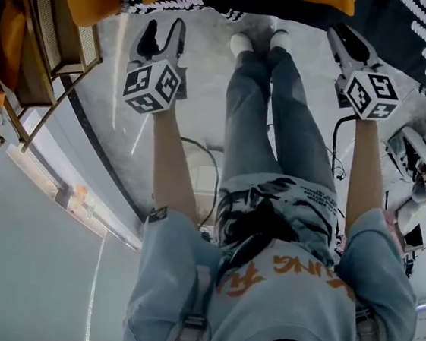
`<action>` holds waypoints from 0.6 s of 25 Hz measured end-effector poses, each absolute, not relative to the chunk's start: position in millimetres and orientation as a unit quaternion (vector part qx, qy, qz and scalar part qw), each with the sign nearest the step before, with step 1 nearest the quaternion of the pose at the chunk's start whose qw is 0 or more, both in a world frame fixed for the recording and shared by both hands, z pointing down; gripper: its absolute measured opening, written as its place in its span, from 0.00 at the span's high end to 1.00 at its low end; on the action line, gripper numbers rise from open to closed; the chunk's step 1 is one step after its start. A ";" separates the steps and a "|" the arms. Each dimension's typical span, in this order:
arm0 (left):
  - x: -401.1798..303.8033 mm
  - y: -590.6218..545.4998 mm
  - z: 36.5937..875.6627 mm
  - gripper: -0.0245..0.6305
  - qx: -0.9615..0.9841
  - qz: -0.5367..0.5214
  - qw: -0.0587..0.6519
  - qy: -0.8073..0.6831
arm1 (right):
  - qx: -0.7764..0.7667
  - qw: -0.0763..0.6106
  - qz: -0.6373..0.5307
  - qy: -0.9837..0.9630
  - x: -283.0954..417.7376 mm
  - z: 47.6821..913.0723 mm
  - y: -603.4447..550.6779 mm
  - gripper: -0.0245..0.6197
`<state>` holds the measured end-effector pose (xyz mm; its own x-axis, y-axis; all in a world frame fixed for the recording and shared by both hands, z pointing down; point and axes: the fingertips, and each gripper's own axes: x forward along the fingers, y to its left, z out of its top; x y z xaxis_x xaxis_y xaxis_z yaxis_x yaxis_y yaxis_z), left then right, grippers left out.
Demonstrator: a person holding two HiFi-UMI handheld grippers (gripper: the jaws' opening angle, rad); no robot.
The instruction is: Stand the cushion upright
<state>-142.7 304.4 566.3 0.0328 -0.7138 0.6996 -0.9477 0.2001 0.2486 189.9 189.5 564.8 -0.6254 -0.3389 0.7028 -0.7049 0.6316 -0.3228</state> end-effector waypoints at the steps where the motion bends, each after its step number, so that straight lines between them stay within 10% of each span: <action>1: -144.5 304.5 576.6 0.56 0.614 0.169 0.381 -0.670 | 0.305 0.319 0.292 -0.848 195.9 573.0 186.2 0.77; 15: -181.7 284.4 665.8 0.50 0.622 0.362 0.368 -0.588 | 0.269 0.512 0.158 -0.800 250.3 661.6 132.2 0.58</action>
<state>-181.7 284.4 665.8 0.0451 -0.4651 0.8841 -0.9988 -0.0361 0.0320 250.3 132.2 661.6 -0.3299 -0.2693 0.9048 -0.5928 0.8050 0.0235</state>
